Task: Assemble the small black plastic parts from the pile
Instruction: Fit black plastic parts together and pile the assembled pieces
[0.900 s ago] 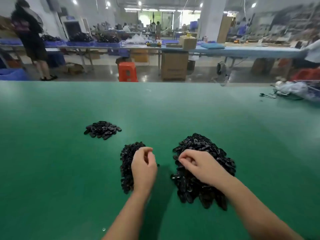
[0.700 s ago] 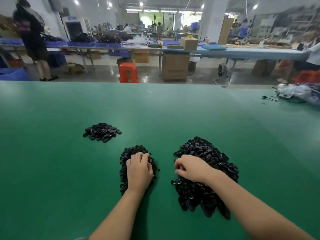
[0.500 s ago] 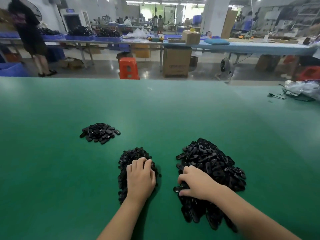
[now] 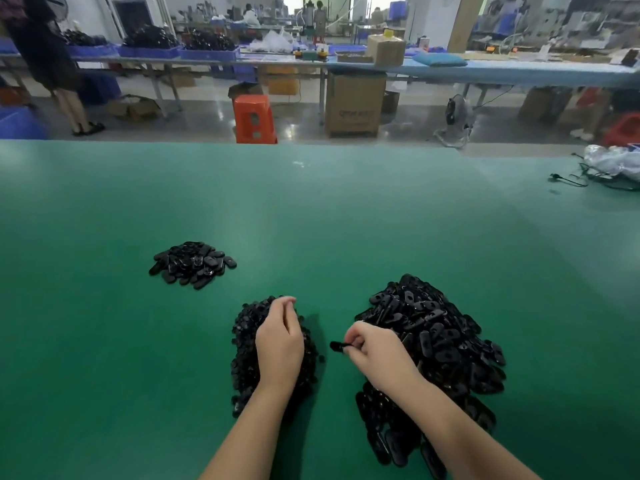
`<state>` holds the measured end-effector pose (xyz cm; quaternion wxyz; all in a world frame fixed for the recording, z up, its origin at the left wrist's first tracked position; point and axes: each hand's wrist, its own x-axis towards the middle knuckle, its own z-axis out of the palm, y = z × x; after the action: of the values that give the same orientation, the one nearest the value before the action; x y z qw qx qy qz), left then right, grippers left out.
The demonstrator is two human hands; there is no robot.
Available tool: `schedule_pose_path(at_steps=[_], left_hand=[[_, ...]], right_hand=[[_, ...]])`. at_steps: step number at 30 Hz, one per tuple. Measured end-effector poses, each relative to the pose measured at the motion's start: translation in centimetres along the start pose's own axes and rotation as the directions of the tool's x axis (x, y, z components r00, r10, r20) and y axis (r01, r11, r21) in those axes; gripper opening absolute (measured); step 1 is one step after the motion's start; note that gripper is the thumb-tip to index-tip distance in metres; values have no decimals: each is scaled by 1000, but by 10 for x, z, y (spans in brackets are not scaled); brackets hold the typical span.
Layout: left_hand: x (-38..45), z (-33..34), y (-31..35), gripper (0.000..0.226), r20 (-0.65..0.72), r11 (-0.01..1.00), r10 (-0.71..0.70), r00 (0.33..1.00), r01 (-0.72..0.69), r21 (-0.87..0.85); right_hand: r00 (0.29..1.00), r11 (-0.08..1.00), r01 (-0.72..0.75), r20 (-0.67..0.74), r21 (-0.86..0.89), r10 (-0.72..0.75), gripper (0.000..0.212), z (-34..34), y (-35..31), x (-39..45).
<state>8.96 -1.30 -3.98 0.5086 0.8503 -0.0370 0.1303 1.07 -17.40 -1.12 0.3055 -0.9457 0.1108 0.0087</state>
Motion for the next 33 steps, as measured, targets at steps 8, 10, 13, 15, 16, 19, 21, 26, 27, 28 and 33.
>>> schedule_pose_path(at_steps=[8, 10, 13, 15, 16, 19, 21, 26, 27, 28, 33], left_hand=[[46, -19, 1, 31, 145, 500, -598, 788, 509, -701], [52, -33, -3, 28, 234, 230, -685, 690, 510, -829], [57, -46, -9, 27, 312, -12, -722, 618, 439, -898], [57, -50, -12, 27, 320, -69, -730, 604, 401, -913], [57, -51, -13, 27, 321, -79, -733, 599, 394, -916], [55, -49, -14, 26, 295, -17, -743, 601, 424, -905], [52, -47, -14, 25, 276, 22, -739, 614, 433, -901], [48, -39, -12, 20, 124, 238, -754, 644, 445, -863], [47, -37, -11, 19, 66, 324, -745, 663, 447, -834], [46, -36, -10, 19, 20, 393, -729, 684, 442, -807], [57, -42, -6, 18, 96, 263, -746, 659, 424, -867]], right_hand=[[937, 564, -155, -61, 811, 345, 11, 64, -40, -17], [924, 584, -148, -99, 798, 370, 15, 81, -41, -23], [908, 712, -119, -215, 692, 361, 19, 94, -37, -28], [907, 817, -61, -309, 574, 285, 24, 98, -38, -31], [904, 849, -36, -345, 527, 252, 27, 100, -39, -32], [901, 888, -11, -381, 460, 209, 31, 101, -41, -33], [903, 896, 3, -386, 444, 188, 30, 101, -42, -33], [901, 890, 35, -399, 455, 169, 23, 102, -40, -32], [905, 888, 26, -389, 458, 174, 23, 102, -39, -33], [909, 889, 18, -379, 457, 177, 24, 103, -39, -33], [920, 856, -6, -333, 517, 207, 15, 102, -42, -34]])
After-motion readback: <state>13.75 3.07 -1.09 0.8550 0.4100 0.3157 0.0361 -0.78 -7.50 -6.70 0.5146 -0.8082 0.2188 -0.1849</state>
